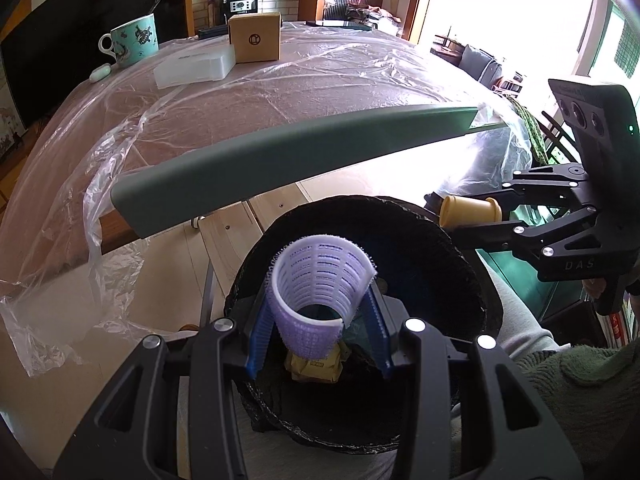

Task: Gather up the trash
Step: 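Carry the held roller and yellow cup down over the black bin, then open both tools to drop the roller and cup into the bin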

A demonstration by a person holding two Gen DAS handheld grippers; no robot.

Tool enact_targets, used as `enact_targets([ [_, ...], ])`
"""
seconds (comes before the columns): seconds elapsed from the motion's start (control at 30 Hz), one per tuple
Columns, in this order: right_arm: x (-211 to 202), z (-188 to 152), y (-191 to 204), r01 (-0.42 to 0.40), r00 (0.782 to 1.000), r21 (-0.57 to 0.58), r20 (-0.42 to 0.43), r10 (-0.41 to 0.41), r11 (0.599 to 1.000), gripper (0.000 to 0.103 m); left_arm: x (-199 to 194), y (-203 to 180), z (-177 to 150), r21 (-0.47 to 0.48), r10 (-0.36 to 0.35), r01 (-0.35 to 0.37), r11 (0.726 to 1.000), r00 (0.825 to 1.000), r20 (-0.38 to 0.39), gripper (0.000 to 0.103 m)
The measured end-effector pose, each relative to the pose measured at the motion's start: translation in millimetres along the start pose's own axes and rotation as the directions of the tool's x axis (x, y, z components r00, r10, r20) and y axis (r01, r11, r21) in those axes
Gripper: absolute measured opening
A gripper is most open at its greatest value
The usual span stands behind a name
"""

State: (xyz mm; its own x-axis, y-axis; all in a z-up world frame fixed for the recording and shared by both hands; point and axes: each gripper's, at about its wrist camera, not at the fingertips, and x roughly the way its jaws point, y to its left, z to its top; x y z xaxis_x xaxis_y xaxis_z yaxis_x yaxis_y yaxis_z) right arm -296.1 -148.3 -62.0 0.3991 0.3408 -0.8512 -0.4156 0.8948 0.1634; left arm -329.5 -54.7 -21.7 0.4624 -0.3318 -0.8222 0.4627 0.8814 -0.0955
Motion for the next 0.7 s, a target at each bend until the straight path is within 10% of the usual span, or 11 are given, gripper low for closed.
enact_targets([
  [0.6,26,-6,-8,0.05,0.997,0.021,-0.058,-0.049,0.999,0.037,24,1,-2,0.014,0.035,-0.034,0.999,0.998,-0.052,0.048],
  [0.7,24,-7,-9,0.072,0.996,0.039,-0.048,-0.07,0.997,0.066,22,1,-2,0.008,0.053,-0.053,0.999,0.998,-0.046,0.07],
])
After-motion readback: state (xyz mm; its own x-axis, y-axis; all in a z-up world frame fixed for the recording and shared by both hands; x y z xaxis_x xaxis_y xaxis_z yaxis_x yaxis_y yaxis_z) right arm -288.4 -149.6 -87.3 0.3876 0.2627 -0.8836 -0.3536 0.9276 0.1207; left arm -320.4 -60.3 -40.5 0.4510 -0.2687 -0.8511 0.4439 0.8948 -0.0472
